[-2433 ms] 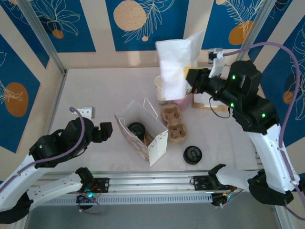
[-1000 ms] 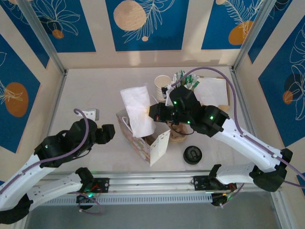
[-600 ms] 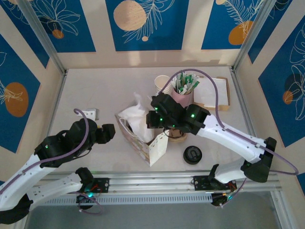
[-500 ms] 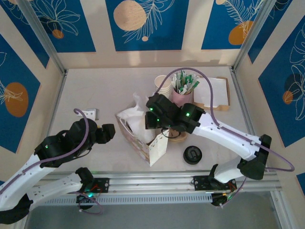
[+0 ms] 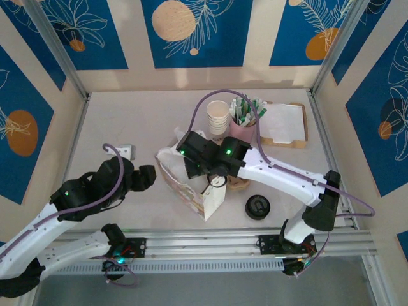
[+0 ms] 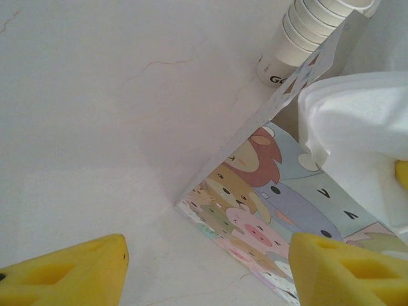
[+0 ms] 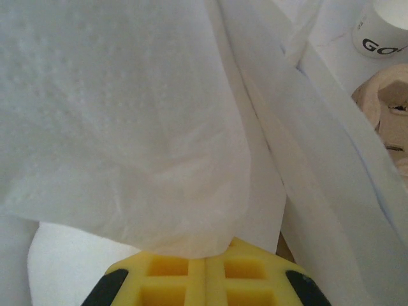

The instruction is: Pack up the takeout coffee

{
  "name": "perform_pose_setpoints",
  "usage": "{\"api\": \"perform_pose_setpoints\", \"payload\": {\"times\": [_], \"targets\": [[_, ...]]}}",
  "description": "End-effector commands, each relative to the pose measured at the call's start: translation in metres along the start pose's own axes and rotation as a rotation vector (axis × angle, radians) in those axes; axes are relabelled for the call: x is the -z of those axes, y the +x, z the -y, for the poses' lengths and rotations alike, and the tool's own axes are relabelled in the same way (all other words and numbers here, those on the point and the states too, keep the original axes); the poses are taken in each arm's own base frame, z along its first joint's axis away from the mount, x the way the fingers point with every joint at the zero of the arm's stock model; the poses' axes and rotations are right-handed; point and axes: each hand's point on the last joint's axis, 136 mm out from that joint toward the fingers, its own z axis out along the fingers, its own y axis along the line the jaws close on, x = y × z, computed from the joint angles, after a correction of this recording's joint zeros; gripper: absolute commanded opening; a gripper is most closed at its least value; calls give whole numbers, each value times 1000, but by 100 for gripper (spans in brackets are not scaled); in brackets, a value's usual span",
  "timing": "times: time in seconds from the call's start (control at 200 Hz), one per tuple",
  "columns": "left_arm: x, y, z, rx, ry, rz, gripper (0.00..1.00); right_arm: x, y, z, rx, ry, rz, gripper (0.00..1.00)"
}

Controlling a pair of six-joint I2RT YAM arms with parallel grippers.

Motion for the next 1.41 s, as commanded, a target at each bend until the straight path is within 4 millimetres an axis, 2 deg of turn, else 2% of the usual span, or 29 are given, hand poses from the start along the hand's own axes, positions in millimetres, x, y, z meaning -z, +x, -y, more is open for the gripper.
{"api": "perform_pose_setpoints", "payload": {"times": [0.0, 0.055, 0.185, 0.385, 0.475, 0.555, 0.67, 0.855, 1.005, 1.126, 1.231, 1.321, 1.401], "targets": [[0, -1, -5, -15, -19, 12, 68, 7, 2, 5, 54, 64, -8, 9], [1, 0, -7, -16, -23, 12, 68, 11, 0, 2, 56, 62, 13, 18], [4, 0, -11, -17, -31, 16, 69, 31, -12, -21, 74, -37, 98, 33], [13, -9, -16, -36, -52, 47, 73, 76, -38, -25, 34, -98, 240, 43], [17, -15, -16, -52, -62, 64, 75, 97, -47, -30, 17, -178, 315, 56], [17, -19, -15, -61, -64, 75, 75, 111, -53, -36, 15, -262, 378, 60], [16, -22, -10, -70, -57, 74, 76, 118, -60, -31, -17, -280, 415, 61], [12, -21, -5, -68, -39, 69, 76, 82, -48, -11, -99, -216, 300, 57], [9, -22, -1, -75, -39, 62, 76, 87, -52, -12, -95, -224, 312, 57], [6, -23, 3, -97, -37, 50, 76, 107, -64, -15, -89, -260, 359, 57], [7, -29, 7, -136, -39, 54, 78, 132, -79, -22, -51, -311, 443, 59], [15, -45, 13, -188, -40, 89, 84, 160, -93, -21, -16, -330, 533, 61], [25, -66, 16, -243, -65, 145, 88, 189, -107, -9, -2, -314, 636, 63]]}}
